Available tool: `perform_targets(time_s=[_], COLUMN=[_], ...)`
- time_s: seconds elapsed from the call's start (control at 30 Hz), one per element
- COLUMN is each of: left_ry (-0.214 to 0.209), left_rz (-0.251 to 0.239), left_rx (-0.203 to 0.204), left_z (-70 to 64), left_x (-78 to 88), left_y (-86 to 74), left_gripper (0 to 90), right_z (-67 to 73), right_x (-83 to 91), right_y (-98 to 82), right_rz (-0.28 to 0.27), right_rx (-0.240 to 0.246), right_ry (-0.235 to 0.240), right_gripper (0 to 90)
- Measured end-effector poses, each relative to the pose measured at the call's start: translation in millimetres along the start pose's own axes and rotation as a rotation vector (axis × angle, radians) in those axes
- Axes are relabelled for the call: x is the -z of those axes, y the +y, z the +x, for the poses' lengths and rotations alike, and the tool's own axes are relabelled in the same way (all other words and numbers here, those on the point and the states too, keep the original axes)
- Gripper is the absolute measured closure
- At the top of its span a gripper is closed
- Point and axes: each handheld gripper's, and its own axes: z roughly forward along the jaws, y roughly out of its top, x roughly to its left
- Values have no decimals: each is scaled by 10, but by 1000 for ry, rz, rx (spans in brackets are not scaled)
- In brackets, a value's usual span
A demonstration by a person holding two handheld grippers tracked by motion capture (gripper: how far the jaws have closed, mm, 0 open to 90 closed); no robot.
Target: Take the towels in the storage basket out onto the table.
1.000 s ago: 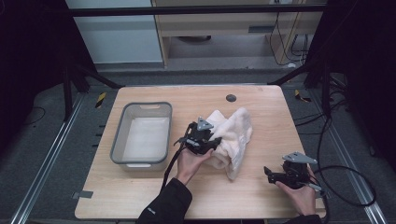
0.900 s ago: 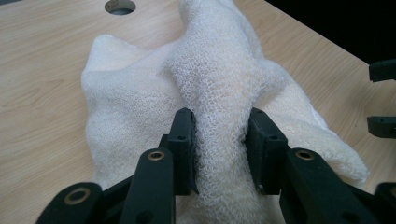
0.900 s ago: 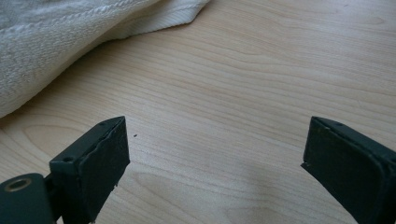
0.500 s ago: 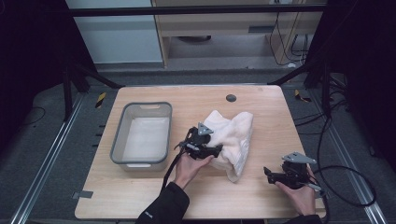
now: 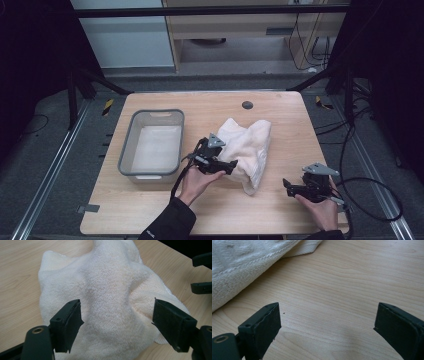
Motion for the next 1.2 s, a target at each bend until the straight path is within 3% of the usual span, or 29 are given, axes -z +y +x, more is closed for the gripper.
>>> perform_targets(time_s=[0.33, 0.57, 0.9, 1.2], left_ry=[-9, 12, 55, 86], left_rz=[-10, -35, -71, -126], left_rx=[-29, -46, -21, 30], left_z=[42, 93, 232, 386], left_x=[221, 406, 650, 904], left_y=[-69, -197, -432, -678], left_gripper=[185, 175, 186, 220], right_z=[0, 9, 10, 22], right_x=[9, 9, 28, 27], right_y=[0, -1, -4, -15], right_rz=[-1, 3, -7, -3], right_rx=[-6, -12, -15, 4], right_ry=[0, 1, 3, 10], right_gripper=[64, 63, 72, 100])
